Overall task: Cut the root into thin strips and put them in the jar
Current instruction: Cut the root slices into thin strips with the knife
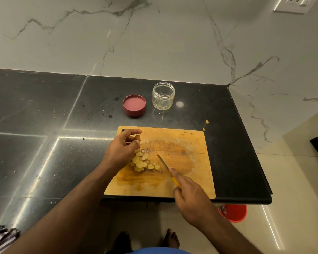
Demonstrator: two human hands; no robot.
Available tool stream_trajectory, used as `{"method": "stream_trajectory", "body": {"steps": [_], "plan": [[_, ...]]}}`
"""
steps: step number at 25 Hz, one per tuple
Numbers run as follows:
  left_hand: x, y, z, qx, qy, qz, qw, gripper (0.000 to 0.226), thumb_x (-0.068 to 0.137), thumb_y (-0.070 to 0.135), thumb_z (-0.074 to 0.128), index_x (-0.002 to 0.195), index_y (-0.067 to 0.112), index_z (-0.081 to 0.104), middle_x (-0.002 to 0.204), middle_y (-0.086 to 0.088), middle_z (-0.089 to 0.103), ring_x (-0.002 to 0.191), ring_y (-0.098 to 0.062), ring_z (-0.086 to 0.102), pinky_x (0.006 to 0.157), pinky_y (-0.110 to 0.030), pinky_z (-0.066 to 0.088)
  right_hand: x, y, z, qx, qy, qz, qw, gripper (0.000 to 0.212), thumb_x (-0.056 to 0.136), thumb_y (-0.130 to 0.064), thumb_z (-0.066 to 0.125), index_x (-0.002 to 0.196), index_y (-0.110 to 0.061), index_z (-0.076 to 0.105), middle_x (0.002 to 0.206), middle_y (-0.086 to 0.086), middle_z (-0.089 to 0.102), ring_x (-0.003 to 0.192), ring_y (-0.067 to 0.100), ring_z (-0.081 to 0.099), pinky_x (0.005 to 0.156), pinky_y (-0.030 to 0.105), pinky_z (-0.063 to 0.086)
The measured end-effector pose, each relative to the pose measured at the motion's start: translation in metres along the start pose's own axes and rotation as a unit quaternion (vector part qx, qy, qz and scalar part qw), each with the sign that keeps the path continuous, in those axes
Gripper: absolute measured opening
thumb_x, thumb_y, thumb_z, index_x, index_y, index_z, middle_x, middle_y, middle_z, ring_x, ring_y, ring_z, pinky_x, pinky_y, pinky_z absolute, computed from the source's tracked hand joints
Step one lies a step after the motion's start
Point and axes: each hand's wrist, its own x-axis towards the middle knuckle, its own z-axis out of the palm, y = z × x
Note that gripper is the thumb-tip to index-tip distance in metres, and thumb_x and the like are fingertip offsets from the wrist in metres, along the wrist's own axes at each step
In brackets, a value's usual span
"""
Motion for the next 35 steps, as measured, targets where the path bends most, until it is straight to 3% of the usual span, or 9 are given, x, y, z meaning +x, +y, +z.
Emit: {"method": "stream_trajectory", "body": {"steps": [3, 6, 11, 14, 18, 21, 25, 30, 35], "plan": [[0.0, 0.002, 0.0, -0.026, -0.005, -0.003, 1.0, 0.026, 0.099, 0.015, 0.061, 0.115, 0.035, 0.065, 0.111, -0.001, 0.069, 0.095, -0.016, 0.071, 0.086, -0.044, 0.06, -0.004, 0.002, 0.002, -0.009, -0.007, 0.007, 1.0, 0.055, 0.103, -0.026, 0.039, 0.154, -0.038, 0.021, 0.144, -0.009, 0.046, 0.124, 0.002, 0.045, 0.102, 0.017, 0.038], [0.0, 0.002, 0.001, -0.034, -0.006, -0.009, 0.999, 0.02, 0.096, 0.018, 0.067, 0.112, 0.03, 0.066, 0.108, -0.002, 0.071, 0.097, -0.018, 0.07, 0.081, -0.038, 0.058, -0.01, -0.004, 0.012, 0.015, -0.05, -0.019, 0.998, 0.056, 0.103, -0.028, 0.039, 0.153, -0.042, 0.021, 0.149, -0.018, 0.039, 0.13, -0.006, 0.037, 0.106, 0.012, 0.032], [-0.002, 0.006, 0.003, -0.059, -0.029, -0.02, 0.998, 0.027, 0.095, 0.008, 0.066, 0.117, 0.023, 0.07, 0.104, 0.001, 0.072, 0.1, -0.017, 0.069, 0.084, -0.036, 0.059, 0.0, 0.002, -0.004, 0.061, 0.002, 0.03, 0.998, 0.053, 0.103, -0.023, 0.043, 0.152, -0.036, 0.028, 0.14, -0.02, 0.04, 0.124, -0.011, 0.033, 0.094, -0.005, 0.022], [-0.003, 0.008, 0.005, -0.059, -0.046, -0.028, 0.997, 0.032, 0.094, 0.003, 0.065, 0.12, 0.023, 0.069, 0.106, 0.0, 0.07, 0.101, -0.015, 0.067, 0.085, -0.033, 0.057, 0.002, 0.002, -0.007, 0.073, 0.008, 0.032, 0.997, 0.053, 0.103, -0.022, 0.044, 0.152, -0.033, 0.03, 0.14, -0.024, 0.036, 0.128, -0.012, 0.03, 0.095, -0.006, 0.019], [-0.001, 0.011, 0.01, -0.053, -0.056, -0.034, 0.996, 0.018, 0.093, 0.006, 0.068, 0.105, 0.02, 0.069, 0.101, -0.002, 0.073, 0.098, -0.017, 0.07, 0.081, -0.029, 0.057, 0.003, 0.001, -0.01, 0.095, 0.019, 0.044, 0.994, 0.052, 0.103, -0.021, 0.046, 0.151, -0.034, 0.031, 0.139, -0.027, 0.034, 0.129, -0.011, 0.028, 0.097, -0.004, 0.02], [0.003, 0.017, 0.019, -0.003, -0.082, -0.028, 0.996, 0.017, 0.096, 0.013, 0.066, 0.103, 0.027, 0.073, 0.104, 0.007, 0.071, 0.1, -0.011, 0.066, 0.081, -0.027, 0.055, 0.003, 0.002, -0.013, 0.106, 0.023, 0.051, 0.993, 0.052, 0.103, -0.021, 0.046, 0.151, -0.035, 0.032, 0.141, -0.026, 0.035, 0.131, -0.009, 0.031, 0.106, 0.006, 0.027], [0.014, 0.02, 0.035, 0.16, -0.136, 0.029, 0.977, 0.024, 0.098, 0.018, 0.063, 0.121, 0.026, 0.069, 0.119, 0.009, 0.068, 0.109, -0.008, 0.06, 0.087, -0.026, 0.053, 0.002, 0.003, -0.016, 0.113, 0.023, 0.064, 0.991, 0.052, 0.103, -0.023, 0.044, 0.151, -0.037, 0.03, 0.138, -0.027, 0.033, 0.133, -0.002, 0.035, 0.112, 0.024, 0.036], [0.02, 0.023, 0.045, 0.257, -0.113, 0.055, 0.958, 0.029, 0.098, 0.021, 0.064, 0.127, 0.025, 0.065, 0.129, 0.004, 0.064, 0.107, -0.01, 0.056, 0.081, -0.023, 0.044, 0.003, 0.007, -0.018, 0.11, 0.029, 0.068, 0.991, 0.052, 0.104, -0.023, 0.044, 0.151, -0.038, 0.029, 0.137, -0.026, 0.032, 0.127, -0.006, 0.032, 0.107, 0.015, 0.034], [0.02, 0.014, 0.042, 0.277, -0.106, 0.055, 0.953, 0.04, 0.094, 0.013, 0.068, 0.132, 0.024, 0.064, 0.129, 0.002, 0.064, 0.113, -0.014, 0.06, 0.087, -0.026, 0.053, 0.007, 0.007, -0.017, 0.102, 0.034, 0.07, 0.992, 0.052, 0.103, -0.023, 0.045, 0.151, -0.038, 0.03, 0.139, -0.024, 0.037, 0.121, -0.011, 0.039, 0.093, 0.003, 0.031]]}}
